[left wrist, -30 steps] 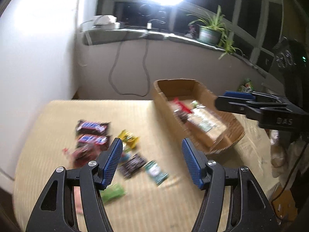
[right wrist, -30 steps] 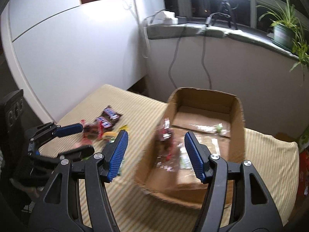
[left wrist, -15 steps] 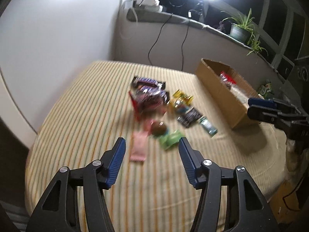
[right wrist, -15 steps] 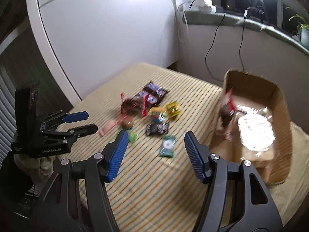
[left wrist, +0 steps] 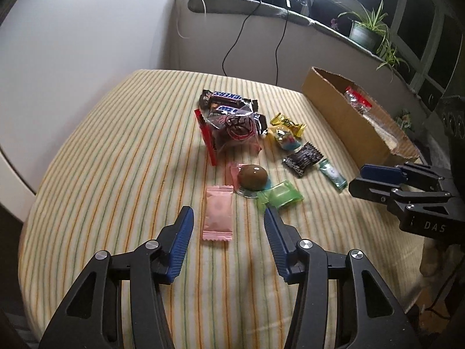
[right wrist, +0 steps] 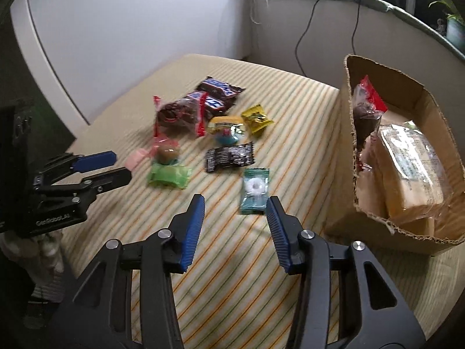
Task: Organize snacks
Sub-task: 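Withdraw the left tool from the box back over the snacks, then close the right gripper on the green mint packet while left gripper closes on pink candy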
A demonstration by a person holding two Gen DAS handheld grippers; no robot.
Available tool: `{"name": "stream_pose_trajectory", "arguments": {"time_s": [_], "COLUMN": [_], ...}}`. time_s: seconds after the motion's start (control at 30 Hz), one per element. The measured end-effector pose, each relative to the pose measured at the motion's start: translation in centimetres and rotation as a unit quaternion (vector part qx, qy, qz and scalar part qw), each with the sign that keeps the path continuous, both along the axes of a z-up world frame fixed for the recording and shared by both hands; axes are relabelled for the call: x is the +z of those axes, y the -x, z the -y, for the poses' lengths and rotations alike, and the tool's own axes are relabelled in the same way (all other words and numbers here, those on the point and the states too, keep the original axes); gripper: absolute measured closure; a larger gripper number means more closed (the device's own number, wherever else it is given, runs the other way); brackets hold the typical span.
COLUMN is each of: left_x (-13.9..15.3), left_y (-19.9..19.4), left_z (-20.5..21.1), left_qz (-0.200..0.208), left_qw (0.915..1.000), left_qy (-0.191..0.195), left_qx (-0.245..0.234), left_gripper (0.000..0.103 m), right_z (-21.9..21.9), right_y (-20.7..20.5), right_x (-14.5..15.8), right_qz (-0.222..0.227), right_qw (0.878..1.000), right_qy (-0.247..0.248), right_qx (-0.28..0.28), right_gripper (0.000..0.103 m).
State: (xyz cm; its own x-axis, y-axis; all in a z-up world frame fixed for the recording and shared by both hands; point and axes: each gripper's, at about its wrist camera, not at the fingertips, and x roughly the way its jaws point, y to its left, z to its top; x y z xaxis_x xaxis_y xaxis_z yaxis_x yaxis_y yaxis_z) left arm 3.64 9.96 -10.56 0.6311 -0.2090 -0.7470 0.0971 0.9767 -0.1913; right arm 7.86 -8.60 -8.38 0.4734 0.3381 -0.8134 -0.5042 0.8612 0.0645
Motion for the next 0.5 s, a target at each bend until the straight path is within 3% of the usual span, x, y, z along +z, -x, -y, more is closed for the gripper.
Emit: {"name": "stream_pose_trajectory", "arguments": {"time_s": [0.33, 0.5], "left_x": [-0.9, -1.2], "left_y": [-0.7, -0.9], "left_z": [0.0, 0.1], "left_qz": [-0.009, -0.013], "left_qw": [0.9998, 0.9996], "left_qy": [-0.018, -0.026], "left_qx": [-0.004, -0.004], "left_gripper": [0.054, 0.067], "right_z": [-1.4, -1.5], "right_y": [-1.7, -2.4], "right_x": [-1.9, -2.8], "right_qz": [-0.001, -0.012], "right_qw": [0.999, 0.999], "right_qy": [0.038, 0.039], "right_qx": [-0.025, -0.028], "right_gripper": [0.063, 0.073]}}
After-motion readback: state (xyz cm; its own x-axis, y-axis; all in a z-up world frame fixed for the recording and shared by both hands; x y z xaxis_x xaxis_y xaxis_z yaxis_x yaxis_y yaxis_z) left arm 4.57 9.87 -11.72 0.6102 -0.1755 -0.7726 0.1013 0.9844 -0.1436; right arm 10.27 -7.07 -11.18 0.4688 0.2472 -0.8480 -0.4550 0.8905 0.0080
